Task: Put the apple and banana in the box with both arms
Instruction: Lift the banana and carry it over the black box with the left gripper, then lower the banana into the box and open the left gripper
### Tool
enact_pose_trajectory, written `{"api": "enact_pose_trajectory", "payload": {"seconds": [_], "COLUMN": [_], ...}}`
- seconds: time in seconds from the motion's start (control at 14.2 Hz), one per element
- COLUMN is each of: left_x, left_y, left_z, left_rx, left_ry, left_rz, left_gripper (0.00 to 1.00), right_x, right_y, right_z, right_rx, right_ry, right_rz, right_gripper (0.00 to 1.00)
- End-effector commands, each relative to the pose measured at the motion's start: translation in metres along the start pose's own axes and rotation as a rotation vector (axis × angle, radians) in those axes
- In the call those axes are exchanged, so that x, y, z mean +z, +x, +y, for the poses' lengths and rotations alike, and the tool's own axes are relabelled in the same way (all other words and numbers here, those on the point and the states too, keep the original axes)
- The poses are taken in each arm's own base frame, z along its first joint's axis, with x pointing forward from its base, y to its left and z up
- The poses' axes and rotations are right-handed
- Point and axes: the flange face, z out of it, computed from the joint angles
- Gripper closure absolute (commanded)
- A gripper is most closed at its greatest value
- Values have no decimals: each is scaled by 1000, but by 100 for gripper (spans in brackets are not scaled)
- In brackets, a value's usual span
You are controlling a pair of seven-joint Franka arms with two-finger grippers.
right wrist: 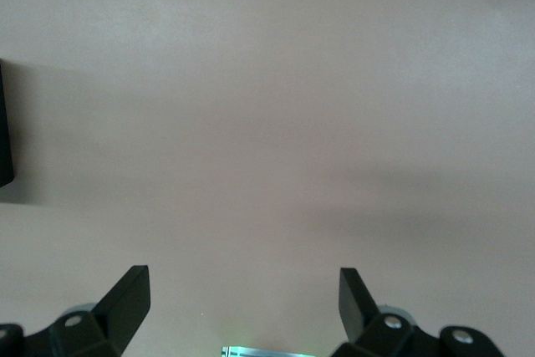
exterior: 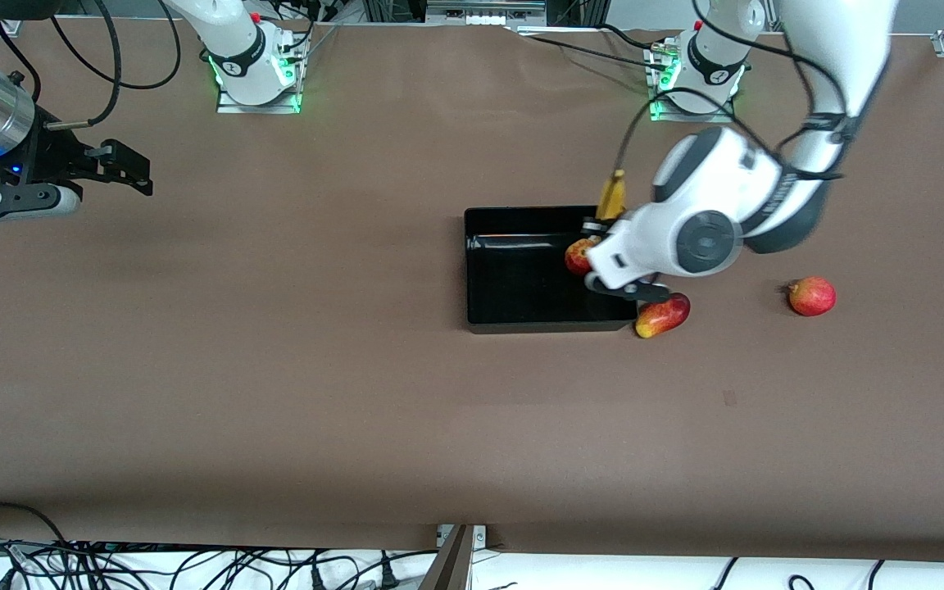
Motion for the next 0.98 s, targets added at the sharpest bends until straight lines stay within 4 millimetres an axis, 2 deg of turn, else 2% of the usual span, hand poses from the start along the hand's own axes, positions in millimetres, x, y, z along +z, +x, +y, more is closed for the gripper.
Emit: {"api": "enact_pose_trajectory", "payload": {"seconds": [0.0,0.14,0.42,0.49,0.56,0.63,0.91], "left_x": [33,58,96,100,101,99,76], "left_y": [26,37,52,51,51,51,52], "left_z": [32,51,55,60,62,63,58], "left_rx": [-57,-85,-89,-87,-93,-97,-109], "left_ry": [-72,-95,-114,-120,-122,-125,-144], "left_rz": [26,65,43,43,44,44,74], "left_gripper": [100,100,100,92,29,0,0], "right_x": [-4,-4,-4,-4,-4,-4,-4], "right_y": [2,2,2,2,2,2,2], "right_z": [-1,0,-1,-1,-1,-1,-1], "right_rx": [6,6,7,7,7,7,7], "right_ry": [-14,-16,-14,-14,-14,-14,-14], "right_rz": [9,9,10,10,10,10,10], "right_gripper": [0,0,0,0,0,0,0]}}
